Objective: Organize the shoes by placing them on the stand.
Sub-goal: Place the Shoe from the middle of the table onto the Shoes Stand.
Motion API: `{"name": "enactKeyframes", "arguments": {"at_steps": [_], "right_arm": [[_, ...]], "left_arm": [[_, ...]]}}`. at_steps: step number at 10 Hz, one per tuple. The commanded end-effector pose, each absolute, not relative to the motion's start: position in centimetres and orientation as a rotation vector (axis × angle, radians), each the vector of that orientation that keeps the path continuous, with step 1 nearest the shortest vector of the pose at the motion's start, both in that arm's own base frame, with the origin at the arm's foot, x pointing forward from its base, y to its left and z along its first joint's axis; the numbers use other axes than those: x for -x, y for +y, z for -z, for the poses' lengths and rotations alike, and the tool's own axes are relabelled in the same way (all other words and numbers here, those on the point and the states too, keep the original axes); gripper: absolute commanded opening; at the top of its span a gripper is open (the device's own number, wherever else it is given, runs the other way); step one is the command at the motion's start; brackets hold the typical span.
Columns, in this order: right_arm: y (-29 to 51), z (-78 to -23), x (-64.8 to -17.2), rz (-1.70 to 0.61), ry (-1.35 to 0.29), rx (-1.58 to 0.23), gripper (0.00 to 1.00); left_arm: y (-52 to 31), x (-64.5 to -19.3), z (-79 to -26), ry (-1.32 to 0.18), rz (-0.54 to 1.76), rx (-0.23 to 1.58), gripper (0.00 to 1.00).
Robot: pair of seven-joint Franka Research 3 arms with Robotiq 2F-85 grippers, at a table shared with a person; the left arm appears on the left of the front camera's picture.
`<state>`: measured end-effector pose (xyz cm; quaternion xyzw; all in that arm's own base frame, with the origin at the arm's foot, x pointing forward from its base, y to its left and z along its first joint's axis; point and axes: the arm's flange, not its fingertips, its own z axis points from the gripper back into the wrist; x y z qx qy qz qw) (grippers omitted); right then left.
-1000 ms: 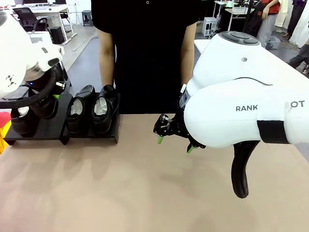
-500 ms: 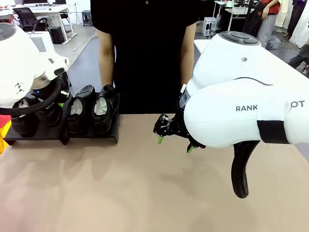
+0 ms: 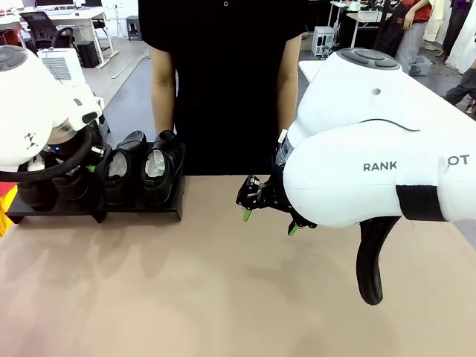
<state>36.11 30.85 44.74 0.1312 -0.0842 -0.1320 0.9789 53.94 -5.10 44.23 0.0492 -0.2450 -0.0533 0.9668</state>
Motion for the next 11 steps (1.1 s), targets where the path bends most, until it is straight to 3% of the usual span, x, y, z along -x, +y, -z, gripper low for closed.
{"name": "enactKeyframes", "arguments": {"at_steps": [1,9,10,11], "right_arm": [[30.6,-45.0,-36.3,0.249,-0.158,-0.274,1.0],[30.6,-45.0,-36.3,0.249,-0.158,-0.274,1.0],[30.6,-45.0,-36.3,0.249,-0.158,-0.274,1.0],[30.6,-45.0,-36.3,0.249,-0.158,-0.274,1.0]], "left_arm": [[-5.4,-54.6,-44.6,-0.498,0.103,-0.114,0.0],[-5.0,-55.6,-42.5,-0.453,0.09,-0.138,0.0],[-5.0,-55.6,-42.5,-0.447,0.084,-0.14,0.13],[-5.0,-55.5,-42.6,-0.455,0.086,-0.14,0.32]]}}
